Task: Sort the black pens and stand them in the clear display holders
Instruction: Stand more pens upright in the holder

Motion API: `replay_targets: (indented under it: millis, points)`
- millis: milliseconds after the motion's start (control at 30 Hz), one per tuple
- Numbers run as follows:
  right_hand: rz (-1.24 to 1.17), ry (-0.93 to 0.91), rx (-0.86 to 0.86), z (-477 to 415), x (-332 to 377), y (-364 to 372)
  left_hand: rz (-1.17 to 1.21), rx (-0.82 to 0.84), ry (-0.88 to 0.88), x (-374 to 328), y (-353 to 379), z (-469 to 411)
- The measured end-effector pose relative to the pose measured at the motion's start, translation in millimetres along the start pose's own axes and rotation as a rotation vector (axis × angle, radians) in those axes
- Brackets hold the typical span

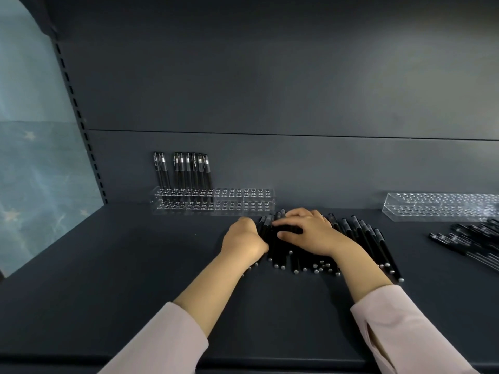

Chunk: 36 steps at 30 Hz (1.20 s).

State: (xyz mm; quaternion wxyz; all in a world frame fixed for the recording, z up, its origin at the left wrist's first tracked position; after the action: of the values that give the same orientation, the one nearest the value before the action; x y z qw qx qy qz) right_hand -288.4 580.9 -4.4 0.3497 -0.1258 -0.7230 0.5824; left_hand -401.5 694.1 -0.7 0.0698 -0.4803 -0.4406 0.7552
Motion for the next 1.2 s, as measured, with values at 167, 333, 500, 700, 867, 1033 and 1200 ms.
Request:
replay_targets:
  millis: [167, 333, 500, 700, 867, 1033, 1200]
  points:
    - [-0.03, -0.007, -0.023, 0, 0, 0, -0.01, 0.023, 0.023, -3, 6, 1]
    - [-0.081, -0.001, -0.045, -1, -8, -2, 0.027, 0.048, 0.045, -1, 3, -3]
    - [-0.065, -0.015, -0.067, -4, -13, 0, 0.069, 0.089, 0.063, 2, -2, -7]
    - [-0.075, -0.04, -0.104, -5, -14, 1, 0.199, 0.188, 0.042, 21, -9, -10]
    - [-0.067, -0.074, -0.256, -5, -2, -4, 0.352, 0.265, 0.059, 31, -12, -14]
    - [-0.135, -0.19, -0.254, -5, 32, 2, 0.409, 0.33, 0.061, 32, -12, -15]
    - [-0.245, -0.164, -0.174, -1, 36, 8, 0.468, 0.428, 0.041, 32, -14, -12]
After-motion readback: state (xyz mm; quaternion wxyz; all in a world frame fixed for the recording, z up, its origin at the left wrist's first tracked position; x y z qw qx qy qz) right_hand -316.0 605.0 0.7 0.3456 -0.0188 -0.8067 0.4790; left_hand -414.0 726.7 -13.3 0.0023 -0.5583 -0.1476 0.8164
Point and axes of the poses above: each hand's wrist, its own z-axis away from the middle knuckle, its own y-axis out of the palm, x = y × z, the point moved 7 cm from there along -z, towards the middle knuckle, and after that the axes turned 1 degree about y, right-handed, at the moved point
